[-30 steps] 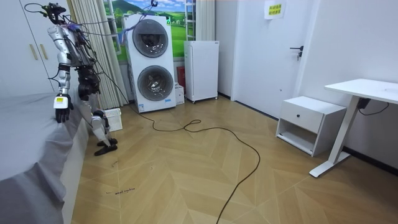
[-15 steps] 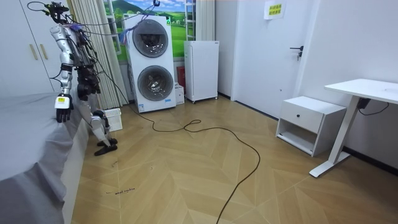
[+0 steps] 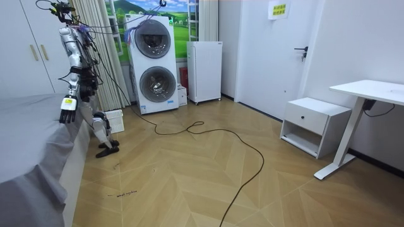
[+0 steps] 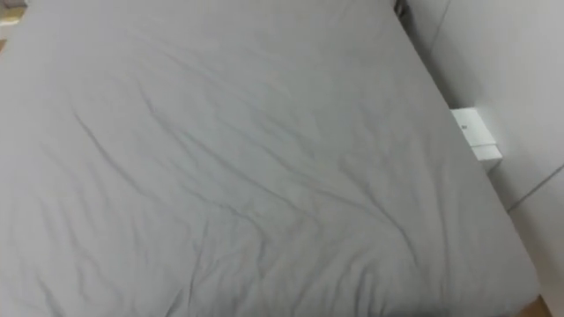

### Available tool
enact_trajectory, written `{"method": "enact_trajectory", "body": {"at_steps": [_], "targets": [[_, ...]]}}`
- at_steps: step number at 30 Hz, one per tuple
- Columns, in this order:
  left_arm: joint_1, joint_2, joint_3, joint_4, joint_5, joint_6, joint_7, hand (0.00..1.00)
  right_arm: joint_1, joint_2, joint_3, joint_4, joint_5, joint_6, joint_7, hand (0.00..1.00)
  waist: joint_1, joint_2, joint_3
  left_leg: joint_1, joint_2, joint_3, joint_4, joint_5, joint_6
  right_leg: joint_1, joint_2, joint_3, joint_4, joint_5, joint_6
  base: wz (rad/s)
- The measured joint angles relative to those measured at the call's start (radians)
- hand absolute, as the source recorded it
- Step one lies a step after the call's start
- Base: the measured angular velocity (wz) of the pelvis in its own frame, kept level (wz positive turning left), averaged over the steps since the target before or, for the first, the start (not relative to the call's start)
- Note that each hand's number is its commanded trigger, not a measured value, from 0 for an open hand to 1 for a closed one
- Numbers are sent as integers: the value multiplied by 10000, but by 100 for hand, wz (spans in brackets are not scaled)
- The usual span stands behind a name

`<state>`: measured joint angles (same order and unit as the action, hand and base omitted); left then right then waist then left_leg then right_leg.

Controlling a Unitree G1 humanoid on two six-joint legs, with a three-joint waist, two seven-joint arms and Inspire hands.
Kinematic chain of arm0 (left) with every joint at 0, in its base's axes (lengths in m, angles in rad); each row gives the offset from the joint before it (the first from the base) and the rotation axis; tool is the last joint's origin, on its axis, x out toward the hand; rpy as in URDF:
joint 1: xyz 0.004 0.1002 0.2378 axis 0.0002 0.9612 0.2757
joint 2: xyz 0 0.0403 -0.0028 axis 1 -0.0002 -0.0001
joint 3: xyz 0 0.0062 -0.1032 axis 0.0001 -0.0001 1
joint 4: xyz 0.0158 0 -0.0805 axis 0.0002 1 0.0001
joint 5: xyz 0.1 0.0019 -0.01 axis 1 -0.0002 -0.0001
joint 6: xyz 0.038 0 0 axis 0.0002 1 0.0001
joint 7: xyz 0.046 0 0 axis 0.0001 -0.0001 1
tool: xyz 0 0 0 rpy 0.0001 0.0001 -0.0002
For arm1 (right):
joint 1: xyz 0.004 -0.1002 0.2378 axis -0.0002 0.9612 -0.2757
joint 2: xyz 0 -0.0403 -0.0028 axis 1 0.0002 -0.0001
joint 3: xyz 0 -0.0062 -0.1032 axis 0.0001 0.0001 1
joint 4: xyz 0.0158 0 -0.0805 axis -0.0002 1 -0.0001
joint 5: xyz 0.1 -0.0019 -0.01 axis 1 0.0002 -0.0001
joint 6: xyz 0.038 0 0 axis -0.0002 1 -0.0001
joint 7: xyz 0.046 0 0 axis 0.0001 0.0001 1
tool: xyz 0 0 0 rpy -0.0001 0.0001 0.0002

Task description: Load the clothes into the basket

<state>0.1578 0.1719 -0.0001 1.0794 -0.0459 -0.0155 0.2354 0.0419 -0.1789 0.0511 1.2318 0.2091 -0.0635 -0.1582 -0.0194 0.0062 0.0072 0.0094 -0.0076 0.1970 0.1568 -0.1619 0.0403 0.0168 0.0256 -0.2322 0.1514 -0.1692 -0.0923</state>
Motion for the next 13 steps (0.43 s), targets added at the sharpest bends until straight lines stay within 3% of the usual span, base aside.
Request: {"method": "enact_trajectory", "body": {"at_steps": [6,13], "targets": [[42,-98,-14,7,158,-77,-8,0,72,215,106,133,-90,2,418,0,36,13,-33,43,-85,-209,66,-13,20,215,-82,-297,-44,-42,38,10],[109,-214,-13,20,158,-117,-131,0,135,248,172,142,-85,197,705,0,31,28,19,107,-143,-366,62,-13,20,397,-131,-519,-167,-109,67,8]]}}
